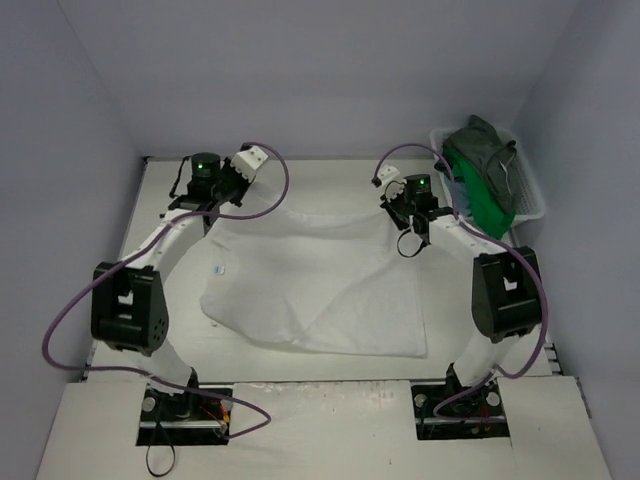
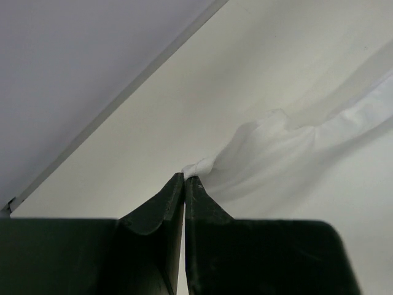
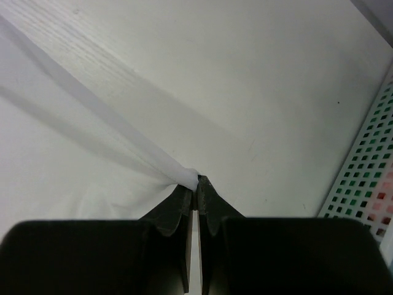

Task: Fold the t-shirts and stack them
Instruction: Flatten the tshirt out

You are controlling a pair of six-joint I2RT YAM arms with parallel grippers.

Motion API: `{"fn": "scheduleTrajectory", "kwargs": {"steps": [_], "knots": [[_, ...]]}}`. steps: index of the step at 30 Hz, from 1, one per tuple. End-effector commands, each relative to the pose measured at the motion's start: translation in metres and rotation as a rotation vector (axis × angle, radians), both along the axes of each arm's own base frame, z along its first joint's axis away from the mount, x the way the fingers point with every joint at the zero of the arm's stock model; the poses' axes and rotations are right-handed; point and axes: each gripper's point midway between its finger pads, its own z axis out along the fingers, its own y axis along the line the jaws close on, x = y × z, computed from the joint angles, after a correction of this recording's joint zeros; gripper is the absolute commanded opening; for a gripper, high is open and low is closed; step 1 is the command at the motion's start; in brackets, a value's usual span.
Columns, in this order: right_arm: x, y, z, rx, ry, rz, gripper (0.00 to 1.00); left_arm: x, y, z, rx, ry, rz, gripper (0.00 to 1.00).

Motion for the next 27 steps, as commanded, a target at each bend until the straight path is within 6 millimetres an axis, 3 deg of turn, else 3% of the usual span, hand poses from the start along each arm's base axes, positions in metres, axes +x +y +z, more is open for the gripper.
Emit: {"fn": "scheduleTrajectory", "kwargs": {"steps": [1,2,4,6,7,8,9,10,11,12,13,15,16,21,23,24,25,27], "knots": [[0.046,-0.007,0.033,-0.018,-0.159,-0.064,0.0,0.047,-0.002,0.038,0.045,-0.182,0.067,0.0],[0.05,-0.009,0.029,-0.024,-0.157,-0.073,0.0,0.057,-0.005,0.044,0.047,-0.208,0.079,0.0],[0.061,-0.015,0.018,-0.05,-0.159,-0.115,0.0,0.07,-0.013,0.025,0.066,-0.192,0.085,0.0],[0.07,-0.025,0.004,-0.081,-0.146,-0.162,0.0,0.084,-0.013,0.028,0.099,-0.225,0.122,0.0],[0.078,-0.028,0.009,-0.081,-0.161,-0.186,0.0,0.091,-0.016,0.015,0.112,-0.215,0.126,0.0],[0.082,-0.031,0.006,-0.09,-0.158,-0.206,0.0,0.099,-0.014,0.021,0.124,-0.234,0.151,0.0],[0.086,-0.035,-0.006,-0.106,-0.142,-0.222,0.0,0.103,-0.013,0.02,0.139,-0.242,0.164,0.0],[0.09,-0.041,-0.007,-0.12,-0.146,-0.256,0.0,0.11,-0.014,0.007,0.153,-0.229,0.174,0.0],[0.1,-0.043,0.0,-0.118,-0.166,-0.272,0.0,0.115,-0.013,0.008,0.159,-0.236,0.188,0.0],[0.104,-0.046,-0.01,-0.127,-0.151,-0.285,0.0,0.122,-0.01,0.015,0.166,-0.257,0.213,0.0],[0.108,-0.05,-0.011,-0.137,-0.155,-0.305,0.0,0.128,-0.009,0.007,0.178,-0.251,0.226,0.0],[0.121,-0.054,-0.014,-0.136,-0.158,-0.332,0.0,0.14,-0.002,0.016,0.189,-0.285,0.28,0.0],[0.125,-0.055,-0.014,-0.136,-0.162,-0.343,0.0,0.146,-0.001,0.009,0.197,-0.287,0.289,0.0],[0.15,-0.059,-0.026,-0.144,-0.157,-0.407,0.0,0.171,0.007,0.014,0.232,-0.323,0.368,0.0],[0.153,-0.067,-0.034,-0.175,-0.134,-0.455,0.0,0.183,0.013,0.011,0.254,-0.31,0.417,0.0],[0.16,-0.067,-0.038,-0.174,-0.131,-0.477,0.0,0.188,0.014,-0.002,0.272,-0.282,0.43,0.0],[0.16,-0.069,-0.042,-0.184,-0.121,-0.492,0.02,0.192,0.018,0.012,0.268,-0.305,0.461,0.14],[0.157,-0.075,-0.046,-0.205,-0.107,-0.523,0.1,0.195,0.021,0.01,0.275,-0.295,0.485,0.34]]}}
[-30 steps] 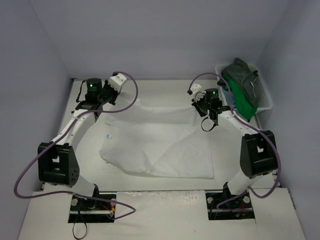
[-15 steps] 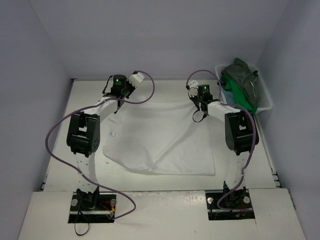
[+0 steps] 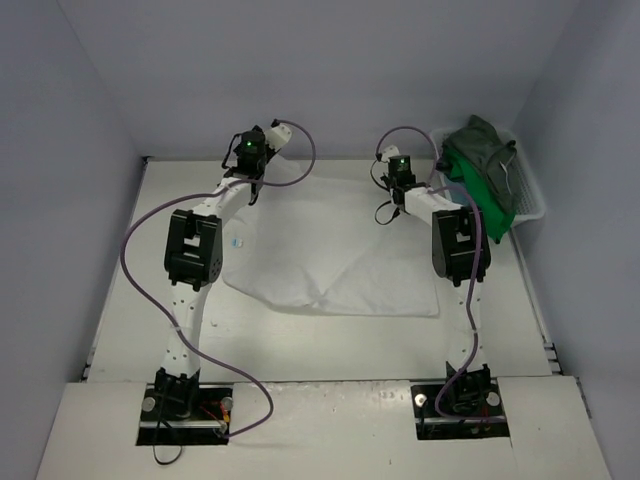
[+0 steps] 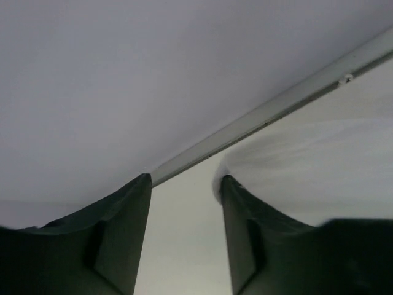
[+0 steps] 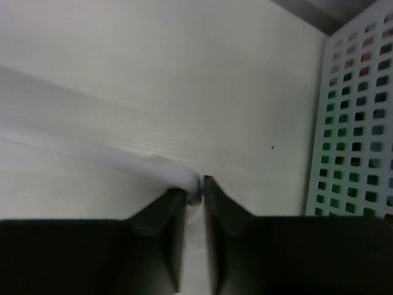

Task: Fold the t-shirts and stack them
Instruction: Flatten the tshirt out

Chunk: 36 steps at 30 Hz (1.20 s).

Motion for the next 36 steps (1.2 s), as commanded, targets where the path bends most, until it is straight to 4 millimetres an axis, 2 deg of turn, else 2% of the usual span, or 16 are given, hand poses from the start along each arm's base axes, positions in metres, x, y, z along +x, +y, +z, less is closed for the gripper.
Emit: {"fn": "scheduleTrajectory", "kwargs": {"steps": [1,2,4,5,9,13,14,15,16,17,18,20,24,32,33,36], "knots": [[0.001,-0.018,0.024,-0.031,-0.043,-0.12,0.2,0.006,0.016,0.069,-0.005,-0.133,0.111,0.48],[0.0,-0.02,0.033,-0.028,-0.058,-0.127,0.24,0.006,0.017,0.073,-0.009,-0.137,0.114,0.65],[-0.007,-0.023,0.034,-0.027,-0.057,-0.144,0.41,0.004,0.015,0.077,-0.01,-0.139,0.118,0.8],[-0.009,-0.024,0.045,-0.022,-0.075,-0.148,0.42,0.003,0.016,0.078,-0.008,-0.138,0.126,0.84],[-0.019,-0.032,0.072,-0.029,-0.12,-0.203,0.47,-0.007,0.016,0.084,0.009,-0.14,0.146,0.84],[-0.035,-0.029,0.11,0.005,-0.161,-0.172,0.47,-0.036,0.021,0.131,-0.025,-0.197,0.139,0.84],[-0.041,-0.023,0.131,0.029,-0.182,-0.135,0.47,-0.044,0.022,0.137,-0.035,-0.196,0.133,0.84],[-0.05,-0.021,0.131,0.033,-0.168,-0.119,0.48,-0.058,0.025,0.162,-0.056,-0.219,0.131,0.84],[-0.055,-0.018,0.136,0.034,-0.171,-0.108,0.49,-0.067,0.025,0.151,-0.054,-0.19,0.124,0.84],[-0.062,-0.013,0.156,0.052,-0.195,-0.077,0.5,-0.076,0.026,0.156,-0.061,-0.191,0.118,0.84],[-0.071,-0.012,0.154,0.048,-0.178,-0.061,0.5,-0.092,0.028,0.173,-0.079,-0.197,0.11,0.84],[-0.085,-0.002,0.166,0.056,-0.17,-0.02,0.51,-0.11,0.026,0.16,-0.071,-0.14,0.086,0.84],[-0.115,0.025,0.163,0.048,-0.108,0.078,0.51,-0.15,0.028,0.159,-0.036,-0.086,0.066,0.84],[-0.177,0.09,0.132,0.027,0.058,0.295,0.47,-0.177,0.034,0.117,-0.024,0.081,0.076,0.84],[-0.182,0.094,0.128,0.027,0.079,0.314,0.47,-0.183,0.022,0.126,-0.066,0.096,0.009,0.84],[-0.203,0.101,0.112,0.012,0.135,0.371,0.46,-0.208,0.009,0.117,-0.126,0.141,-0.072,0.84]]}}
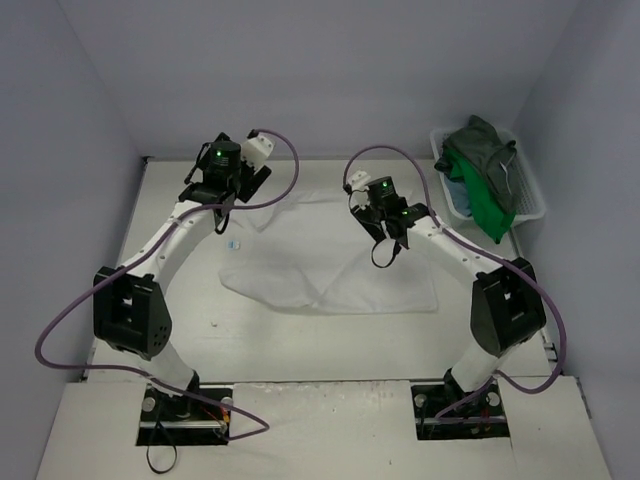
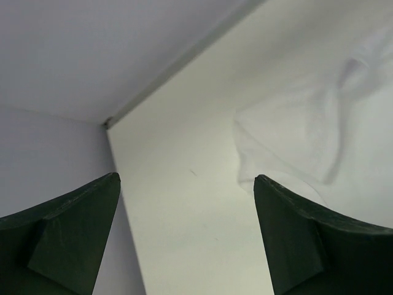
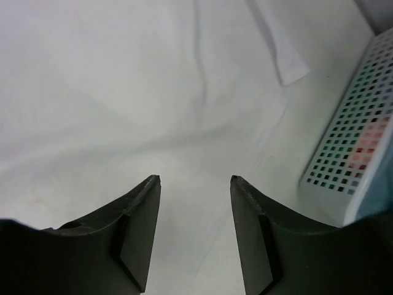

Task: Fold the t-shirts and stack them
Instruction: Flatten the tshirt out

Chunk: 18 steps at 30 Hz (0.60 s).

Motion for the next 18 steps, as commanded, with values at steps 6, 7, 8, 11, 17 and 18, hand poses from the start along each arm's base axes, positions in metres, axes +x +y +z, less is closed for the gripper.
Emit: {"fn": "scheduleTrajectory", "kwargs": {"steps": [6,7,8,11,17,18], "knots": [[-0.045,-0.007,-0.02,-0.031,0.078,0.093,0.4,-0.087,-0.033,-0.008,-0.135,0.068,-0.222,0.84],[-0.047,-0.007,-0.024,-0.032,0.085,0.096,0.37,-0.097,-0.034,-0.026,-0.133,0.108,-0.235,0.84],[-0.05,-0.007,-0.027,-0.029,0.094,0.102,0.34,-0.103,-0.034,-0.032,-0.137,0.12,-0.238,0.84],[-0.058,-0.008,-0.038,-0.029,0.119,0.113,0.3,-0.115,-0.033,-0.048,-0.113,0.128,-0.263,0.84],[-0.065,-0.003,-0.066,-0.015,0.19,0.138,0.2,-0.079,-0.035,-0.049,-0.054,0.075,-0.239,0.84],[-0.067,-0.002,-0.07,-0.011,0.203,0.14,0.1,-0.069,-0.034,-0.064,-0.031,0.106,-0.216,0.84]]}}
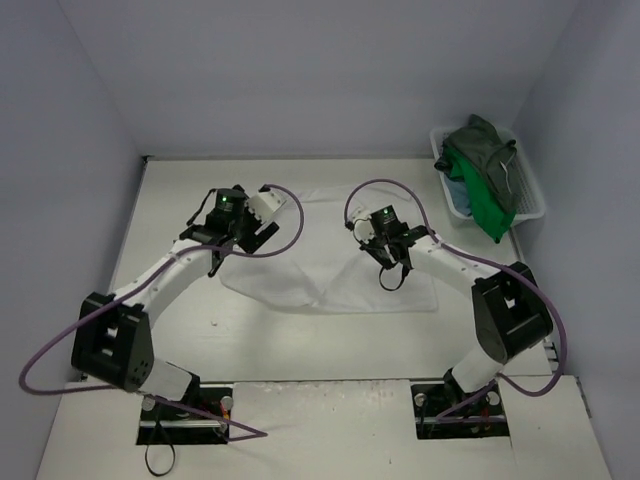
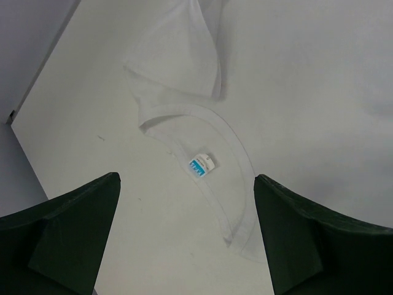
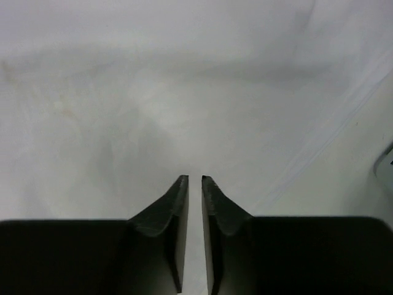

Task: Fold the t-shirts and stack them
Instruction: Flatten the tshirt out

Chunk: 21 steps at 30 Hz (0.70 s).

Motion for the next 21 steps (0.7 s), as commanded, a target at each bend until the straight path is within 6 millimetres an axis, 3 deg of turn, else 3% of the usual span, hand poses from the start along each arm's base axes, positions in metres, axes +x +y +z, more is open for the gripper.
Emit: {"fn": "scheduleTrajectory", "kwargs": {"steps": [1,3,7,8,13,17,21], "knots": [[0.002,0.013,-0.004,0.055,0.004,0.024,0.06,0.045,-0.008,0.028,0.006,-0.12,0.017,0.84],[-0.002,0.012,-0.012,0.05,0.028,0.026,0.0,0.059,-0.018,0.015,-0.013,-0.081,0.013,0.84],[-0.008,0.016,-0.02,0.063,0.054,0.054,0.0,0.068,-0.037,-0.02,-0.052,0.026,-0.016,0.84],[-0.007,0.015,-0.02,0.059,0.051,0.063,0.0,0.069,-0.04,-0.034,-0.053,0.059,-0.013,0.84],[0.006,0.015,-0.037,0.036,0.074,0.07,0.0,0.076,-0.045,-0.06,-0.057,0.113,-0.013,0.84],[0.015,0.018,-0.046,0.057,0.105,0.07,0.0,0.065,-0.049,-0.087,-0.048,0.227,-0.023,0.8],[0.014,0.018,-0.056,0.046,0.135,0.079,0.0,0.051,-0.047,-0.098,-0.032,0.309,-0.035,0.74]]}}
